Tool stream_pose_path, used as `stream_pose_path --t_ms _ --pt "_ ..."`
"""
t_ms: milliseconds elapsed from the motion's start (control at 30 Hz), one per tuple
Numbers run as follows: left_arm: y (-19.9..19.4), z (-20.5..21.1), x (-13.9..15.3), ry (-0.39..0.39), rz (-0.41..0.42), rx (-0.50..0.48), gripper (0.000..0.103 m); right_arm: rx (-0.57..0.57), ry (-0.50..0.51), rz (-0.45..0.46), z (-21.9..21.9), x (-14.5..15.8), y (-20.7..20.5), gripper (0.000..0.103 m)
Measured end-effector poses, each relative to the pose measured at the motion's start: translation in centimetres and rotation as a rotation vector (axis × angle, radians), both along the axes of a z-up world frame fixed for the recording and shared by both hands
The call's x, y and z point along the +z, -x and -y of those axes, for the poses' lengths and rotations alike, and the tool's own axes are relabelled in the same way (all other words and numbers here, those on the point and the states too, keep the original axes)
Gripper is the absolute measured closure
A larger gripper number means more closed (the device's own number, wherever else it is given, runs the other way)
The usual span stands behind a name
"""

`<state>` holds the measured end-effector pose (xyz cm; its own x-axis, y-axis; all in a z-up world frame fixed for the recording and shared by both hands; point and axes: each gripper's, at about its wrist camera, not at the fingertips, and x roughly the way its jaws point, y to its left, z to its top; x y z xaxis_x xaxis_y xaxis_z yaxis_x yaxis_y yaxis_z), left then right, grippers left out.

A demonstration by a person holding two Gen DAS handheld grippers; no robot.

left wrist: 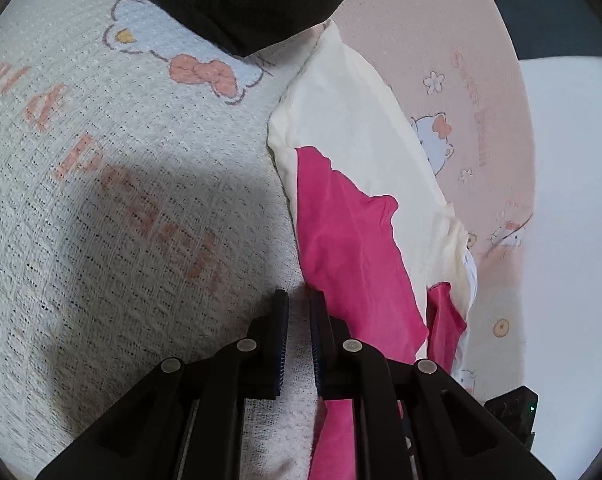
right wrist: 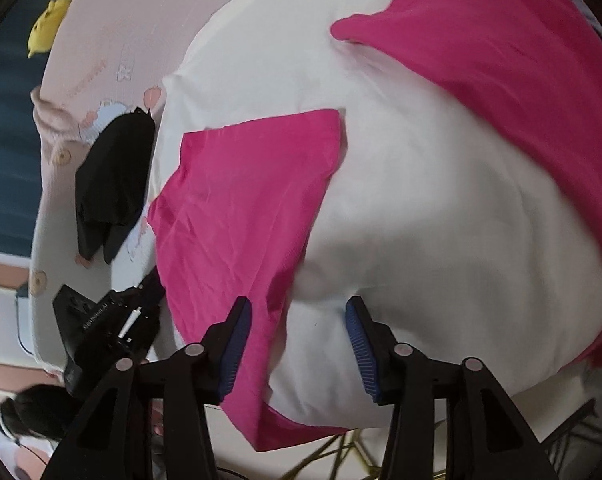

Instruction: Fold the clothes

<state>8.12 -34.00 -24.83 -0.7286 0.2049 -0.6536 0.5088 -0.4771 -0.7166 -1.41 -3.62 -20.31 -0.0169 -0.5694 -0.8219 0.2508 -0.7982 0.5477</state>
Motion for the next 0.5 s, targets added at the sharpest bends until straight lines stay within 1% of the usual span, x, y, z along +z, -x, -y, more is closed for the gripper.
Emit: stream_pose_path --t_ms 100,167,200,233,267,300,333,367,400,500 --pt "0.3 -0.5 0.2 0.023 0.023 0.022 0.094 -0.012 0.010 -0.001 0.0 0.1 -0.4 0.045" --pt "0.5 -1.1 0.9 0.065 0.068 0.030 0.094 -0.020 0.016 -0.002 0.1 0.2 -0.6 0.045" --pt "0.8 -1.5 1.4 0.093 0.098 0.016 0.093 -0.024 0.020 -0.003 0.1 0.2 -0.8 0.045" --pt "1.2 -1.9 1.9 0.122 0.125 -0.001 0.086 -0.025 0.025 -0.002 0.1 0.2 -0.9 0.044" --pt "1.4 -2.3 2.3 0.151 0.135 -0.029 0.068 -0.016 0.040 0.002 0.3 0.3 -0.9 0.044" --pt "1.6 -2.8 2.8 0.182 0.143 -0.056 0.055 -0.012 0.057 0.011 0.3 0.3 -0.8 0.044" --pt "1.7 -3.3 3.5 0.219 0.139 -0.082 0.024 -0.009 0.071 0.024 0.3 0.2 -0.7 0.044" --pt "1.8 -3.8 4.1 0.253 0.135 -0.104 0.014 -0.010 0.078 0.034 0.3 0.0 -0.6 0.044" --pt "1.7 -4.0 4.3 0.266 0.133 -0.106 0.014 -0.009 0.078 0.039 0.3 -0.1 -0.4 0.044" --pt "1.5 -4.3 4.6 0.279 0.165 -0.116 0.014 -0.017 0.092 0.047 0.1 -0.2 0.1 0.044"
